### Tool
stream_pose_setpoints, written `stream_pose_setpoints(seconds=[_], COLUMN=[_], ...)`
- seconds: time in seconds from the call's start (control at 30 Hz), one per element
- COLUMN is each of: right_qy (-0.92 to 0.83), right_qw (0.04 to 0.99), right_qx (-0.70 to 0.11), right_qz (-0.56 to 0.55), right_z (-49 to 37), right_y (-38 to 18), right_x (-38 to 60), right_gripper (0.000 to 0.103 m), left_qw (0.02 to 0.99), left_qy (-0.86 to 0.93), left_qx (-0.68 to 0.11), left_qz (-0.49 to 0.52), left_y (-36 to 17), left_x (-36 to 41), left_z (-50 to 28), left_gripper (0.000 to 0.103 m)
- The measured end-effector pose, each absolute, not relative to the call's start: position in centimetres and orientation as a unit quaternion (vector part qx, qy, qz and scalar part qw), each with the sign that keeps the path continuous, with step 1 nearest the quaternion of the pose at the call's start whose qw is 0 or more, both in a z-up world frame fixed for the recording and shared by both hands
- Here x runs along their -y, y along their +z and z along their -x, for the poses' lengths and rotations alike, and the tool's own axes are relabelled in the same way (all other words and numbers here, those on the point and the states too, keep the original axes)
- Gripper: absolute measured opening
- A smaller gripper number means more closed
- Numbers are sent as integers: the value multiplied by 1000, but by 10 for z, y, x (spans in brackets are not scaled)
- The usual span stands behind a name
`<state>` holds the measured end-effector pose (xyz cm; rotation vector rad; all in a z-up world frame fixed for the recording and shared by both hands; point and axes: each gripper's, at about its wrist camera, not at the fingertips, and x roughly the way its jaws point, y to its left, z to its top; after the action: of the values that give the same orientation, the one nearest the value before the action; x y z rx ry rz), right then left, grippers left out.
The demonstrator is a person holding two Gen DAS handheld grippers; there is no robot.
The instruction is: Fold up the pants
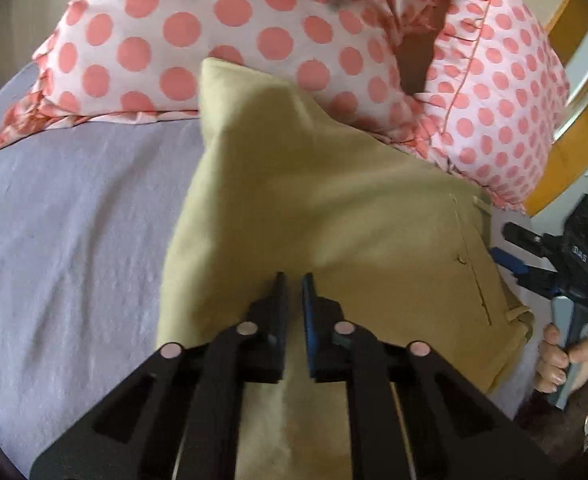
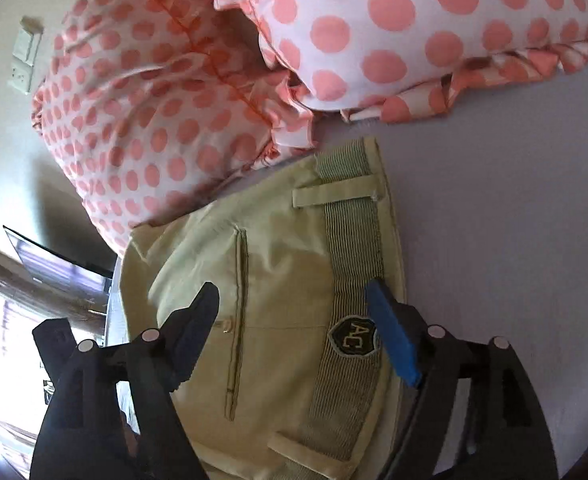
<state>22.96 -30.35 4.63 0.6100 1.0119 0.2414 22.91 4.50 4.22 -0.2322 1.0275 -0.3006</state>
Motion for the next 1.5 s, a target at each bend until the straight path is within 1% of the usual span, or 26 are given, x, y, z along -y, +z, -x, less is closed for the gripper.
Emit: stream_pose_setpoints(seconds=[0.03, 0.07, 0.1, 0.13, 0.17, 0.2, 0.23, 0.27, 0.33, 0.47, 0.67, 0.7, 0.77, 0.93, 1.5], right_qy=[97, 95, 107, 115, 118, 116, 115, 114, 107, 56, 29, 24, 22, 19, 20], right_qw=[835, 848, 866, 880, 889, 902, 909, 913, 913, 919, 916, 916, 917, 918, 918], right_qx=[-474, -461, -435, -413, -397, -377, -366, -363, -376, -388, -401, -399, -399, -396, -396], right_qz=[-263, -244, -222, -206, -195, -176, -161, -150, -114, -34, 7, 12, -1, -10, -11], right_z=[-219, -206, -184, -162, -146, -119, -97, -83, -51, -29, -18, -17, -16, -12, -12], right_y=[54, 63, 76, 86, 92, 99, 100, 98, 82, 51, 29, 27, 24, 23, 23], right_x=[302, 298, 291, 286, 282, 272, 263, 256, 231, 194, 176, 176, 179, 179, 180], right_gripper=[78, 78, 82, 94, 101, 102, 102, 102, 102, 102, 102, 102, 102, 102, 102], left_qw=[861, 870, 881, 895, 902, 908, 916, 919, 922, 920, 914, 914, 915, 924, 923], left_qy=[-130, -123, -120, -115, -108, -98, -79, -69, -48, -30, -21, -23, -27, -28, -29], left_qx=[-481, -469, -452, -428, -416, -406, -393, -388, -382, -387, -403, -404, -403, -380, -383], left_qz=[102, 87, 71, 48, 32, 17, -2, -13, -35, -53, -50, -37, -20, -22, -23], left_y=[49, 55, 62, 70, 74, 76, 76, 75, 67, 50, 29, 26, 24, 20, 20], left_x=[-47, -47, -47, -46, -43, -45, -44, -37, -31, -30, -30, -34, -38, -38, -39], left_z=[-218, -205, -189, -166, -150, -130, -102, -93, -63, -26, -20, -19, -18, -11, -12], left_gripper=[29, 40, 58, 73, 80, 91, 99, 101, 101, 101, 101, 101, 101, 101, 101])
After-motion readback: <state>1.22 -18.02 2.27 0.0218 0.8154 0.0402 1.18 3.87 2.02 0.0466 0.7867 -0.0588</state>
